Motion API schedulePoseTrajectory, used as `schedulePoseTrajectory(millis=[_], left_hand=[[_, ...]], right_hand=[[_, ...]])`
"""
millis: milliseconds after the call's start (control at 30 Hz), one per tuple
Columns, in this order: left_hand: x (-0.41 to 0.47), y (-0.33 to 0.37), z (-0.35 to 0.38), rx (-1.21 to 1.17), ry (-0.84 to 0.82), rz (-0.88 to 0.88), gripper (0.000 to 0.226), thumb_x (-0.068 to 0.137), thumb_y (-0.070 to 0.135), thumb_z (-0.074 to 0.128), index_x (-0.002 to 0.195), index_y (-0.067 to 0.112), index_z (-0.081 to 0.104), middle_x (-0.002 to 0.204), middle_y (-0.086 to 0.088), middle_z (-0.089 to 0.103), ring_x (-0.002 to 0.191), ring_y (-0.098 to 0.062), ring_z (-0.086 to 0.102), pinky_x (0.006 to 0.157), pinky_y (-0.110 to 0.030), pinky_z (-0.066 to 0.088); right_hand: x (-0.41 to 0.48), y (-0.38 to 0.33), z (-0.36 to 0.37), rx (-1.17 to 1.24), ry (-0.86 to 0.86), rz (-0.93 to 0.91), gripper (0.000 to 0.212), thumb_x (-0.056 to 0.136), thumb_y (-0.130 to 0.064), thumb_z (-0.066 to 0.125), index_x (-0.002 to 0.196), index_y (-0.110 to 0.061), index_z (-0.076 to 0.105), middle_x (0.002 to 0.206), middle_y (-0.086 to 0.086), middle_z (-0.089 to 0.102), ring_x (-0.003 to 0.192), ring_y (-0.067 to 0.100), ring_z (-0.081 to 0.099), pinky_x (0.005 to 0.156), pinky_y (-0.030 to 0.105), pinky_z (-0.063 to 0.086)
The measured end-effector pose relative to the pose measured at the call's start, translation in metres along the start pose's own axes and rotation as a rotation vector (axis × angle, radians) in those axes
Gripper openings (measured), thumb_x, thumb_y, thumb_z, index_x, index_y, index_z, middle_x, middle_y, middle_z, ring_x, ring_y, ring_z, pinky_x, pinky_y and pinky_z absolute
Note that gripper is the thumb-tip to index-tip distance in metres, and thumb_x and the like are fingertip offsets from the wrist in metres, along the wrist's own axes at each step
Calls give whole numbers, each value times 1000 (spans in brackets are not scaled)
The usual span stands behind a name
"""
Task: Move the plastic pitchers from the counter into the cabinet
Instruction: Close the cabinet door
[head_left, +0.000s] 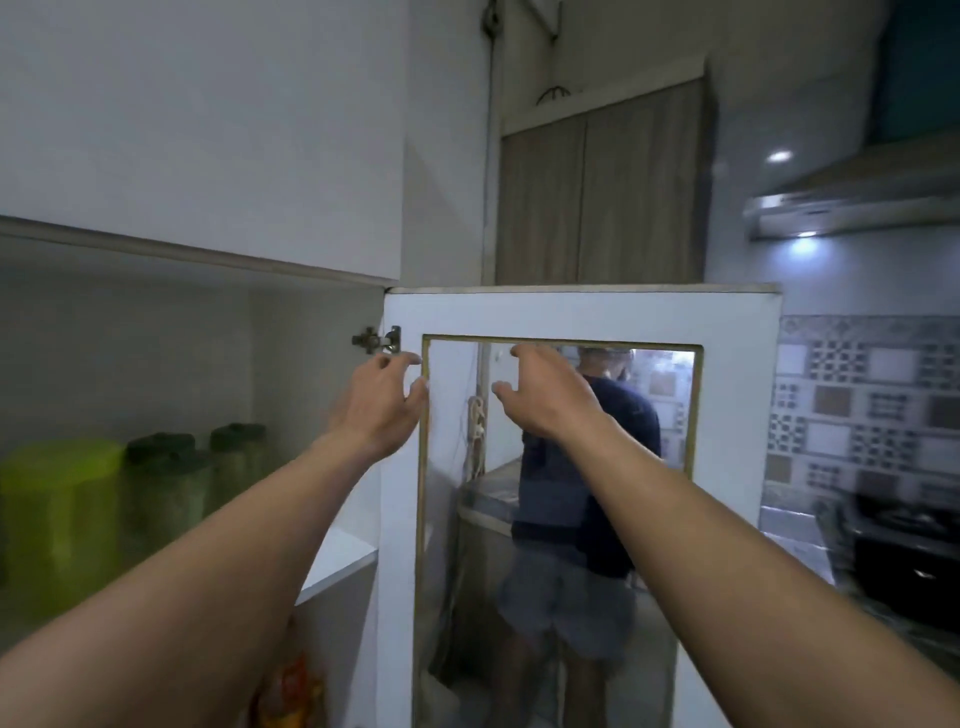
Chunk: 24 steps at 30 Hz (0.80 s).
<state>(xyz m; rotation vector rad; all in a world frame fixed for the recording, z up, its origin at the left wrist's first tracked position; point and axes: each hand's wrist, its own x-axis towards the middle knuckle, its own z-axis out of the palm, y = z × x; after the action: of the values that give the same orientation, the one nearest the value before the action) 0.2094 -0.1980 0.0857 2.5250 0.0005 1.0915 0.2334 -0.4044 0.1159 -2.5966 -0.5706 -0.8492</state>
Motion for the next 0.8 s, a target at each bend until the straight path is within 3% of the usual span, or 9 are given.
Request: schedulePoseTrajectory(millis=[100, 267, 433, 600, 700, 800], left_hand=[[27, 54, 22, -48, -3, 89, 42, 99, 41, 44, 136, 23, 50, 141, -10, 48, 122, -31, 52, 101, -47, 42], [64, 151, 58, -115, -6, 170, 47, 99, 45, 41, 141, 24, 44, 148, -9, 42, 119, -30, 57, 100, -46, 43], [95, 218, 91, -127, 3, 235, 49, 99, 45, 38, 142, 22, 43, 147, -10, 41, 126, -31, 50, 100, -45, 42], [117, 265, 120, -101, 4, 312, 47, 100, 44, 34, 139, 20, 44, 145, -12, 43, 127, -35, 49, 100, -48, 43], [125, 281, 139, 4, 2, 343, 50, 101, 43, 28, 145, 21, 37, 149, -11, 41, 137, -32, 39, 110, -56, 31], [130, 282, 152, 98, 29, 332, 51, 100, 45, 27, 145, 22, 35, 148, -8, 43, 138, -29, 37, 113, -57, 25]], right_hand=[[4, 47, -39, -103, 73, 13, 51, 96, -34, 50, 141, -9, 45, 138, 16, 52, 125, 36, 51, 99, 46, 45], [11, 131, -98, -284, 218, 29, 51, 97, -35, 50, 142, -11, 46, 147, 13, 46, 136, 32, 40, 110, 45, 36], [19, 199, -134, -410, 216, 69, 51, 98, -38, 48, 141, -9, 43, 157, 18, 33, 147, 33, 24, 118, 54, 26], [36, 246, -147, -376, 201, 110, 61, 101, -45, 40, 153, -16, 28, 165, 14, 15, 154, 32, 5, 121, 62, 11], [46, 265, -145, -320, 161, 146, 57, 103, -43, 33, 152, -14, 33, 163, 14, 22, 152, 34, 12, 119, 61, 15], [50, 273, -133, -199, 178, 118, 47, 105, -35, 32, 139, -8, 47, 146, 14, 45, 137, 32, 38, 109, 49, 34]])
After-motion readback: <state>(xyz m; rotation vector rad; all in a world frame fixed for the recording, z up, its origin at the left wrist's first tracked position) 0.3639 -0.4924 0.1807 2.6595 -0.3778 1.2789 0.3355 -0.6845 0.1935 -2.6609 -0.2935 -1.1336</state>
